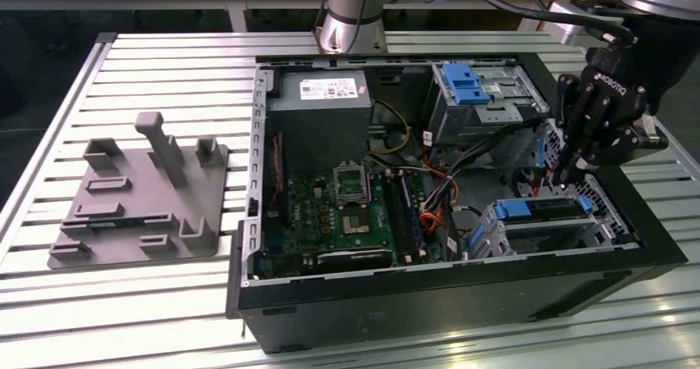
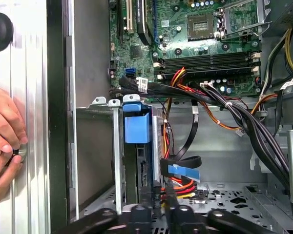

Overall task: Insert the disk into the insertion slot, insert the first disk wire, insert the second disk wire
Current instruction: 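Insert the first disk wire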

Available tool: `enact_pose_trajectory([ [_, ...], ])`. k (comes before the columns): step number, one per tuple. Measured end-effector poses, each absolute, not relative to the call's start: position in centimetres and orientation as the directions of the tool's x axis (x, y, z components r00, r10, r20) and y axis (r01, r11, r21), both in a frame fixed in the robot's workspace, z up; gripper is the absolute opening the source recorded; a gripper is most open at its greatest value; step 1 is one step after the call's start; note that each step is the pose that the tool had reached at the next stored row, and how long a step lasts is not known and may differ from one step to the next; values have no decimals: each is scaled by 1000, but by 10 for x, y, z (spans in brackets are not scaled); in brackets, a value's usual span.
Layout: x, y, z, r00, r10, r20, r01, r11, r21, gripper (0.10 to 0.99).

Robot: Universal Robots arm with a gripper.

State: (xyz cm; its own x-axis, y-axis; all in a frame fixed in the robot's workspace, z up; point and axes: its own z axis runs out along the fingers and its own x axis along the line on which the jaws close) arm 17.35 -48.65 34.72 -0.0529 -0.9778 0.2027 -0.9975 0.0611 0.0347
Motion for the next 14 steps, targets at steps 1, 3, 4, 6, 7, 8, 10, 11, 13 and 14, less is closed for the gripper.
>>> enact_pose_trajectory([
  [1,174,-487,347,-53,-978,203,-998,61,35,263],
  [3,174,-486,346,-53,-978,203,-998,61,35,200],
  [4,174,-486,346,-53,-978,203,-998,61,35,200],
  [6,174,-486,346,-53,-978,203,-998,61,35,200],
  [7,174,-486,345,-53,-978,202,-998,61,35,200],
  [8,174,-486,345,-53,-978,202,-998,61,35,200],
  [10,174,-485,344,-53,-978,201,-998,61,35,200],
  [11,174,-485,344,-53,-978,200,-998,61,35,200],
  [13,174,-485,344,-53,-979,197,-998,61,35,188],
  [14,174,-484,344,-53,-979,196,-998,61,35,188],
])
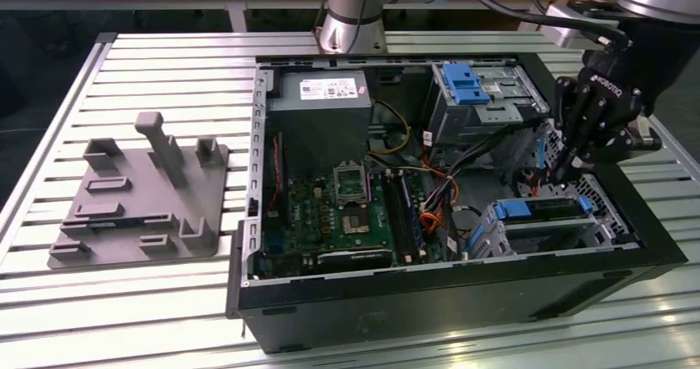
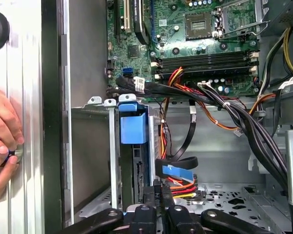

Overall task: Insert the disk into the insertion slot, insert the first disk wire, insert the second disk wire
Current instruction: 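Insert the first disk wire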

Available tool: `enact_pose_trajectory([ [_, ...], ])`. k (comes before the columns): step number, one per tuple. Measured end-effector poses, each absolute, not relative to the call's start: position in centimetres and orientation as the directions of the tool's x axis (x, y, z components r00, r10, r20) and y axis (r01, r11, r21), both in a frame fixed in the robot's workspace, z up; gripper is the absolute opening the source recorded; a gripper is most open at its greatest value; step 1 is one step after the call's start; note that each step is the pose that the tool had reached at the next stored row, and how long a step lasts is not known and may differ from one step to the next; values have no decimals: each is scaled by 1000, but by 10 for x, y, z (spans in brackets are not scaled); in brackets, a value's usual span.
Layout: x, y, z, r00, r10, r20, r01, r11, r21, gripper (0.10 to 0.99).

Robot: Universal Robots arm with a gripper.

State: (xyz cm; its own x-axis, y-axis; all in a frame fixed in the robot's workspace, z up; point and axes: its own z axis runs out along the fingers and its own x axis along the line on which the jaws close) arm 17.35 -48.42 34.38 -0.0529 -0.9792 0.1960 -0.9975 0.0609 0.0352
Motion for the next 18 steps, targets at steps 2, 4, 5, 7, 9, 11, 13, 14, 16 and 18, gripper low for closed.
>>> enact_pose_trajectory([
  [2,174,-483,344,-53,-979,194,-998,61,35,161],
  [4,174,-483,344,-53,-980,194,-998,61,35,161],
  [5,174,-483,344,-53,-979,194,-998,61,35,161],
  [7,174,-483,344,-53,-979,195,-998,61,35,161],
  [9,174,-483,344,-53,-980,194,-998,61,35,161],
  [11,174,-483,344,-53,-982,184,-998,60,36,161],
  [13,174,-484,346,-53,-985,164,-998,60,37,161],
  [14,174,-484,347,-53,-987,154,-998,59,38,161],
  [16,174,-487,348,-53,-988,148,-998,59,38,161],
  [18,174,-490,348,-53,-988,148,-998,59,38,161],
])
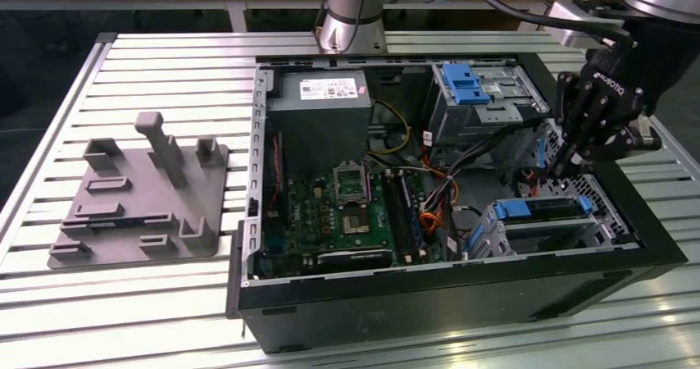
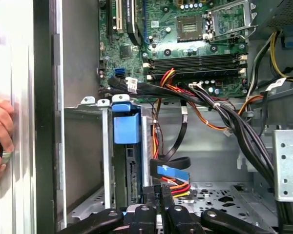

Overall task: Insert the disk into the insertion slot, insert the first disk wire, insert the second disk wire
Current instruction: 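Insert the first disk wire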

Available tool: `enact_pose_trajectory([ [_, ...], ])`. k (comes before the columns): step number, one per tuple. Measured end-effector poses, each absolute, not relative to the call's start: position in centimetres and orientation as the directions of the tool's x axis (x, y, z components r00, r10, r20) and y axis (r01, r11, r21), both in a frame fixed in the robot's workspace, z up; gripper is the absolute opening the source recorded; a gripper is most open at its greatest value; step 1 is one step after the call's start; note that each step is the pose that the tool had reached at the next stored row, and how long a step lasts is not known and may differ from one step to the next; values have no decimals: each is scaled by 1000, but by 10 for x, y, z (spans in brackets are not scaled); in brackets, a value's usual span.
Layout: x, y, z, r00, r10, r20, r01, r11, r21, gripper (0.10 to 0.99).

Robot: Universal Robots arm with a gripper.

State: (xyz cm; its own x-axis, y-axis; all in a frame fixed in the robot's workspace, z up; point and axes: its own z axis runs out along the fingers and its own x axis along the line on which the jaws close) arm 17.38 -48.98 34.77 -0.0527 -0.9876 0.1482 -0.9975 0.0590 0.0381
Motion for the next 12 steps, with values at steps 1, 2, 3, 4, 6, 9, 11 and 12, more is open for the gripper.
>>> enact_pose_trajectory([
  [1,174,-491,348,-53,-988,147,-998,59,38,161],
  [2,174,-492,348,-52,-988,143,-998,58,38,161],
  [3,174,-492,348,-52,-989,138,-998,58,38,161],
  [4,174,-493,348,-52,-990,132,-998,58,38,161],
  [6,174,-495,348,-52,-992,117,-998,57,37,161],
  [9,174,-497,348,-52,-994,100,-998,55,33,161],
  [11,174,-499,348,-51,-994,98,-998,54,32,161],
  [12,174,-500,348,-49,-994,97,-998,52,31,161],
])
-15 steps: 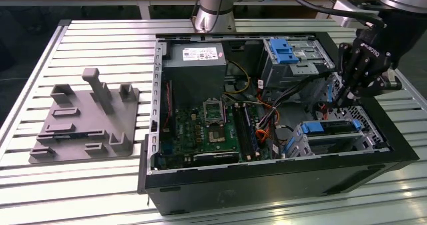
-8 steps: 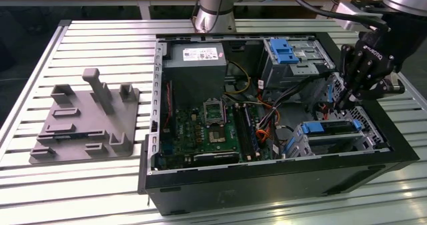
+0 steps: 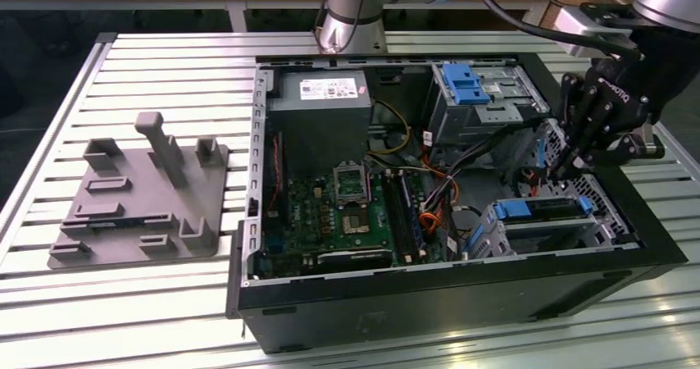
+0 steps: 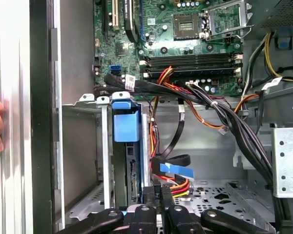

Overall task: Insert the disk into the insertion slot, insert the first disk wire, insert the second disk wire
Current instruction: 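Insert the first disk wire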

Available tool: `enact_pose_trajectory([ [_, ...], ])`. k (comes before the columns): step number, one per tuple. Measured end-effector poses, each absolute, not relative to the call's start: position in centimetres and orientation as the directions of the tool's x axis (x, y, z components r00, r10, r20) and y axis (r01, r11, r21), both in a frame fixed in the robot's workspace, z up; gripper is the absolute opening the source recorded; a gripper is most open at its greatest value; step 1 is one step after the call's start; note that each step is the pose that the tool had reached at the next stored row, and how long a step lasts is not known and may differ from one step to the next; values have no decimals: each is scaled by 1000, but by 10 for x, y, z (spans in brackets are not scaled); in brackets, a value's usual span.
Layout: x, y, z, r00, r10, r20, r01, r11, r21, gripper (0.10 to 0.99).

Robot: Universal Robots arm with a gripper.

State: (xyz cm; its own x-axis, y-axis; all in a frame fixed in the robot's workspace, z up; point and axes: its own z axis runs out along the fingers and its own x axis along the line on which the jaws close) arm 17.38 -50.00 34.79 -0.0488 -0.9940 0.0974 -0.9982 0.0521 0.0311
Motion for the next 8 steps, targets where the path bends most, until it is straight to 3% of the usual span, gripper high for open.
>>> enact_pose_trajectory([
  [8,174,-502,348,6,-996,90,-1000,-4,28,161],
])
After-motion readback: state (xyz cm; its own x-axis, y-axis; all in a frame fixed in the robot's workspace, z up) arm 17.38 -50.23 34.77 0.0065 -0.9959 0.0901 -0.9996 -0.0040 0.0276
